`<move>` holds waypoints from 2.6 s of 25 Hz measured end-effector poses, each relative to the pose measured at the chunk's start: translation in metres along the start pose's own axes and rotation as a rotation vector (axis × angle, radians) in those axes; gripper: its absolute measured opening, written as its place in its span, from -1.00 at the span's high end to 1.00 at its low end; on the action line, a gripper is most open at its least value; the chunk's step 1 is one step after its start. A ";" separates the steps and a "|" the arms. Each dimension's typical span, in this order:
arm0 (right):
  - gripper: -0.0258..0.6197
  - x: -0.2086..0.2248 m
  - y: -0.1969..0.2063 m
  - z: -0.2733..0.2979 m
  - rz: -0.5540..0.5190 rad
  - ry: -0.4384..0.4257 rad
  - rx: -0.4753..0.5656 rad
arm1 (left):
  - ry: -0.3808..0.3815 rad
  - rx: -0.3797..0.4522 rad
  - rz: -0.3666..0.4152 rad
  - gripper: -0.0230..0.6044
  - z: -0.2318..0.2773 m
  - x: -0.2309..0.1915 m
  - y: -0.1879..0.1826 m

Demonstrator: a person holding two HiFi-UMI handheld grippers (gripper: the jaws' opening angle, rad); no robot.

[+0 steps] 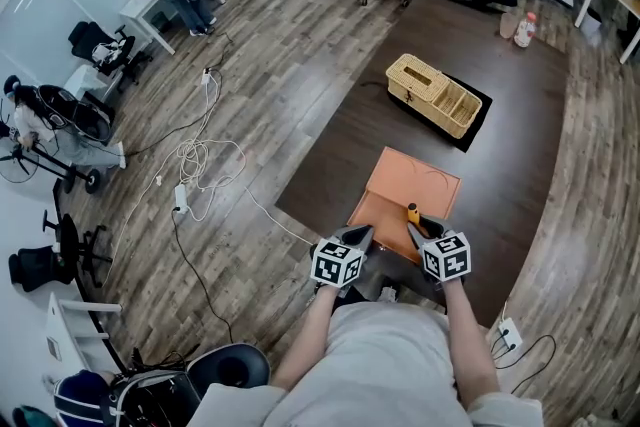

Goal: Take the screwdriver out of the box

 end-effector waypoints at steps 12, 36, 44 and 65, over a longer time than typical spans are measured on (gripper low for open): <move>0.62 -0.003 0.001 0.000 0.007 -0.007 -0.009 | -0.001 0.007 0.000 0.76 -0.003 0.001 0.001; 0.62 -0.007 0.001 0.001 0.002 -0.007 -0.010 | 0.015 0.021 0.001 0.76 -0.005 0.004 0.001; 0.62 -0.007 0.004 0.002 0.005 -0.005 -0.008 | 0.012 0.021 -0.003 0.76 -0.006 0.003 0.005; 0.62 -0.004 0.004 0.003 -0.001 0.000 -0.011 | 0.012 0.022 -0.003 0.76 -0.003 0.003 0.005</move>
Point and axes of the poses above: the fingertips, and each gripper's own axes: z forward along the fingers, x to its right, y out of its underside, the point moved 10 cm from there along -z, backward along the fingers, and after that the axes turned 13 degrees about z, right-handed, at the moved point
